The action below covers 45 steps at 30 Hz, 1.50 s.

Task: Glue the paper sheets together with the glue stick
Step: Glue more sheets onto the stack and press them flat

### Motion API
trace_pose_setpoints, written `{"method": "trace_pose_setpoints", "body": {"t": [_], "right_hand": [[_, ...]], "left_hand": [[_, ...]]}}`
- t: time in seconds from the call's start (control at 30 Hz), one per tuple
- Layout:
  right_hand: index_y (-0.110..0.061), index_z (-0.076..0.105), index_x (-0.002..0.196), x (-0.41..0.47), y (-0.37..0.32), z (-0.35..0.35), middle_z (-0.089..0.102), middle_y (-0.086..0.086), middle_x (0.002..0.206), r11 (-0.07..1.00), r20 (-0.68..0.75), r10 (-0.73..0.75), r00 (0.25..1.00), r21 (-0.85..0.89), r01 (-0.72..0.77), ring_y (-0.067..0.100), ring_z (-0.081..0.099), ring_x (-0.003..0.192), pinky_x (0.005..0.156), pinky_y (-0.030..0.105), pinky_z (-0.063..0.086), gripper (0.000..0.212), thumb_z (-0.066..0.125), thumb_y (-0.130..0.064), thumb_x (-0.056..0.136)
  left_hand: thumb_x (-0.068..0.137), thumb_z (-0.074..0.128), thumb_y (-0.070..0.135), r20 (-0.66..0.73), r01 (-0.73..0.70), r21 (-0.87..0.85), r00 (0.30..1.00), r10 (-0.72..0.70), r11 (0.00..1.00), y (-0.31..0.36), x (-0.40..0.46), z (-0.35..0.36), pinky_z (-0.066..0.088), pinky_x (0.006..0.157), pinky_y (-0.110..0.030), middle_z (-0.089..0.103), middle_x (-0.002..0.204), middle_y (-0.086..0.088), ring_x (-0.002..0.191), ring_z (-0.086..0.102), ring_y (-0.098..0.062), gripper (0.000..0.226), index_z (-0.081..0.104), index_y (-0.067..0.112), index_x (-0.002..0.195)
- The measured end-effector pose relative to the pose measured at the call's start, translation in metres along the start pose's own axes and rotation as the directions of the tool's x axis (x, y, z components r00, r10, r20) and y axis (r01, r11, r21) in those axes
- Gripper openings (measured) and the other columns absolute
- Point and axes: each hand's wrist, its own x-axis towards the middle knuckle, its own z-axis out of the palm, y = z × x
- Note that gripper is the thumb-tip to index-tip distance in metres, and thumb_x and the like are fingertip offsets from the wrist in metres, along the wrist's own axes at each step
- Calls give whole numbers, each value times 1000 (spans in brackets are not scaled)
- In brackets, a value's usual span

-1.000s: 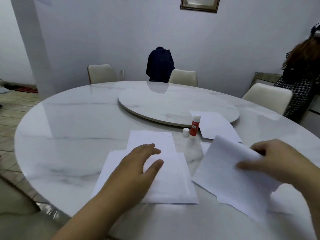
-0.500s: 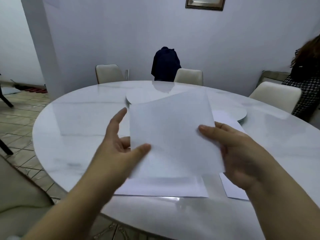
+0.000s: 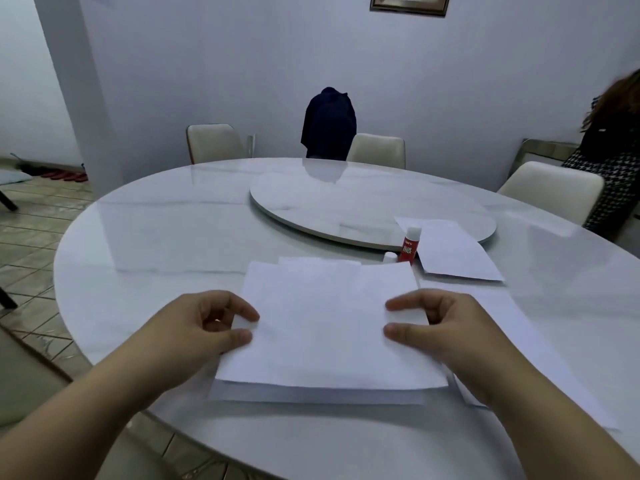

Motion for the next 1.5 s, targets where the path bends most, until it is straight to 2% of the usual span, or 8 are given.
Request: {"method": "trace_pose_setpoints", "body": {"t": [0.27,0.37,0.53,0.93,1.07,1.33,1.43,1.5], "right_hand": [[-31,76,82,10,13,6,77,0,92,995,51,47,998,-86,-42,22,73,84,85,46,57,26,86,-17,63],[-33,75,82,9,15,9,75,9,94,988,54,17,998,-153,-9,29,71,86,87,47,56,24,86,-24,62],[-36,74,82,9,17,10,66,26,106,979,51,6,999,-203,4,42,65,93,86,51,54,29,86,-32,57],[-30,74,79,8,18,8,60,14,75,970,65,17,998,-243,-1,18,56,64,63,29,47,25,88,-25,59],[-28,74,79,7,16,8,55,3,70,968,58,20,998,-252,-5,13,53,60,60,23,44,24,88,-24,60],[-28,71,81,1,13,12,46,-11,59,924,12,-54,998,-378,54,-2,48,47,45,7,35,28,87,-23,60],[-34,64,96,-1,13,12,54,-10,89,888,-40,-91,995,-455,62,0,53,73,57,7,38,43,87,-30,60],[-33,58,106,1,9,9,49,-8,110,898,-181,-187,966,-431,93,2,52,90,72,11,39,47,83,-35,66]], "left_hand": [[73,78,13,-60,27,-16,998,-28,1000,-4,11,1,41,48,-14,54,53,7,46,52,-5,15,74,27,71],[71,78,8,-58,13,40,998,-10,999,-7,10,1,35,39,-7,51,41,11,37,46,-2,13,73,20,74],[66,83,14,-31,16,109,999,-12,994,-10,10,-3,37,50,-20,51,45,11,41,46,-3,18,73,29,66],[62,85,7,-12,2,100,1000,-1,995,-15,8,-5,42,51,-10,57,50,8,44,52,-2,27,73,31,61],[61,85,9,-11,-4,143,1000,6,990,-16,6,-5,42,58,-20,60,55,6,47,56,-3,31,71,37,65],[69,81,21,-7,-99,390,994,110,916,-20,6,0,43,68,-16,60,88,14,77,61,-4,23,67,39,69],[77,73,26,45,-125,528,992,119,840,-17,7,2,41,98,-25,41,117,21,117,40,-9,26,58,43,90],[87,61,27,19,-117,555,991,129,824,-8,6,9,34,104,-26,36,129,15,127,30,-12,30,50,40,111]]}}
